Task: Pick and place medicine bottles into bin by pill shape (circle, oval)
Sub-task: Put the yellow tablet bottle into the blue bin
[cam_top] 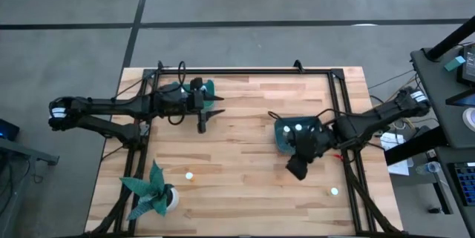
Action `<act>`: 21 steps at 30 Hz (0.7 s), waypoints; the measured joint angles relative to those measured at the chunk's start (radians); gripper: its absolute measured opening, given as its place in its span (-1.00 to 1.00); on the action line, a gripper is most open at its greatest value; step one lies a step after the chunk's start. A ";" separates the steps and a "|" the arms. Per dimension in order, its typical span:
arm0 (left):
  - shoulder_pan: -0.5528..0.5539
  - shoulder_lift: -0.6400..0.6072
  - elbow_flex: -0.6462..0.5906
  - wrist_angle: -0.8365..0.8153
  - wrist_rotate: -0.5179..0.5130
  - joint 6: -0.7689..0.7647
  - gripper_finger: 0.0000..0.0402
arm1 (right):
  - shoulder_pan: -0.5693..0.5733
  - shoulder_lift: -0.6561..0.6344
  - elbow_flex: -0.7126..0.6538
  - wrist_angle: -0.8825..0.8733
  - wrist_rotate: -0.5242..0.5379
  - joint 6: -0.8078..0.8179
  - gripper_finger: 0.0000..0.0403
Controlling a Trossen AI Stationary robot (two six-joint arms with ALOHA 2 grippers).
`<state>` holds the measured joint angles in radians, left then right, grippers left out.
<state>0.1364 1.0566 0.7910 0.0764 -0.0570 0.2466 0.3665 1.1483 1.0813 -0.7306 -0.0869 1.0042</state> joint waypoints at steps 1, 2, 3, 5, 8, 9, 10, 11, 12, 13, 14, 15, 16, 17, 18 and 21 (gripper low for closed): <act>0.000 0.000 0.000 0.014 0.000 0.003 -0.17 | 0.016 0.011 0.010 -0.037 0.000 0.050 -0.46; 0.001 -0.001 0.000 0.026 0.000 0.004 -0.17 | 0.035 0.019 0.019 -0.069 0.000 0.098 -0.46; 0.001 -0.003 0.001 0.031 0.000 0.005 -0.17 | 0.055 0.028 0.027 -0.094 0.000 0.146 -0.46; 0.001 -0.005 0.004 0.031 0.000 0.005 -0.17 | 0.096 0.041 0.038 -0.133 -0.001 0.243 -0.46; 0.001 -0.005 0.004 0.029 0.000 0.005 -0.17 | 0.166 0.054 0.043 -0.187 0.000 0.395 -0.46; 0.001 -0.005 0.002 0.029 0.000 0.005 -0.17 | 0.188 0.057 0.042 -0.199 0.000 0.448 -0.46; 0.001 -0.004 0.001 0.028 0.000 0.006 -0.17 | 0.212 0.058 0.036 -0.209 0.000 0.504 -0.46; 0.001 -0.001 0.001 0.029 0.000 0.007 -0.17 | 0.238 0.058 0.026 -0.219 0.001 0.558 -0.46; 0.001 0.000 0.001 0.028 0.000 0.011 -0.17 | 0.262 0.058 0.016 -0.226 0.000 0.611 -0.46; 0.001 -0.001 0.001 0.022 0.000 0.019 -0.17 | 0.285 0.058 0.007 -0.231 -0.001 0.663 -0.46; 0.001 -0.003 0.001 0.018 0.000 0.022 -0.17 | 0.310 0.058 -0.002 -0.238 -0.001 0.717 -0.46; 0.000 -0.004 0.001 0.019 0.000 0.023 -0.17 | 0.335 0.058 -0.010 -0.250 -0.001 0.770 -0.46; 0.000 -0.005 0.001 0.021 0.000 0.023 -0.17 | 0.359 0.058 -0.015 -0.264 -0.001 0.821 -0.46; 0.000 -0.007 0.001 0.020 0.000 0.023 -0.17 | 0.385 0.058 -0.020 -0.274 0.000 0.870 -0.46; 0.000 -0.008 0.001 0.019 0.000 0.023 -0.17 | 0.410 0.058 -0.023 -0.279 -0.001 0.918 -0.46; 0.000 -0.008 0.001 0.019 0.000 0.023 -0.17 | 0.480 0.058 -0.033 -0.292 -0.017 1.057 -0.46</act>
<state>0.1364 1.0485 0.7918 0.0952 -0.0570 0.2691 0.8461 1.2064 1.0483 -1.0223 -0.1037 2.0611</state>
